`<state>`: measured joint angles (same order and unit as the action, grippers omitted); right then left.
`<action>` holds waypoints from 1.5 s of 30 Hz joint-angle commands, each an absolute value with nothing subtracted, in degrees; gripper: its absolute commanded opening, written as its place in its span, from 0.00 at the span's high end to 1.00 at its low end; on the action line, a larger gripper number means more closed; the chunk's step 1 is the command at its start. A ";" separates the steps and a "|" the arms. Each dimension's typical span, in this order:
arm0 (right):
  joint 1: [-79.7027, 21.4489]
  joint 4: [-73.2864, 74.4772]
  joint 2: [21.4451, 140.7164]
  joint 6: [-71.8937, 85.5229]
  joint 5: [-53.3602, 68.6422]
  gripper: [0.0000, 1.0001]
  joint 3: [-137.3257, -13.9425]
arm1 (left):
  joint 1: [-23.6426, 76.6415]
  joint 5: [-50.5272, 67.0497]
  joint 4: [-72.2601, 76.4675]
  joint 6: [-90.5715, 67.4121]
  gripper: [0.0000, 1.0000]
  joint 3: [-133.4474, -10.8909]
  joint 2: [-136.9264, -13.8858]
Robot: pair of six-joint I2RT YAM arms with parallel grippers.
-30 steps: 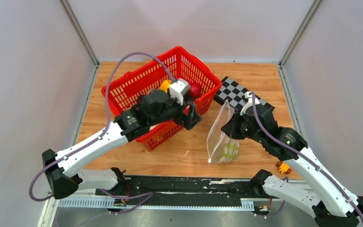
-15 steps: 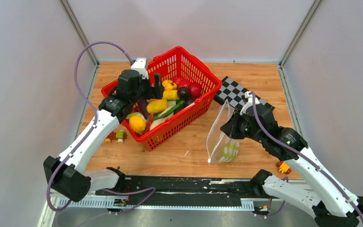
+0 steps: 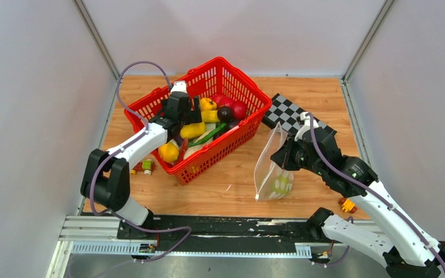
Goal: Place the food in the zip-top bag and seal the zipper
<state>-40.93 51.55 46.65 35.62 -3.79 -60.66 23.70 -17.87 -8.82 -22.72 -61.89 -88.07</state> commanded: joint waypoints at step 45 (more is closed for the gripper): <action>-40.70 45.88 45.24 37.44 -2.45 1.00 -58.80 | 25.83 21.52 13.79 -35.29 0.47 -49.53 -58.88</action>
<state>-40.93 49.32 46.26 35.99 -2.87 -59.48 23.07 11.18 6.66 -31.86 -51.24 -61.95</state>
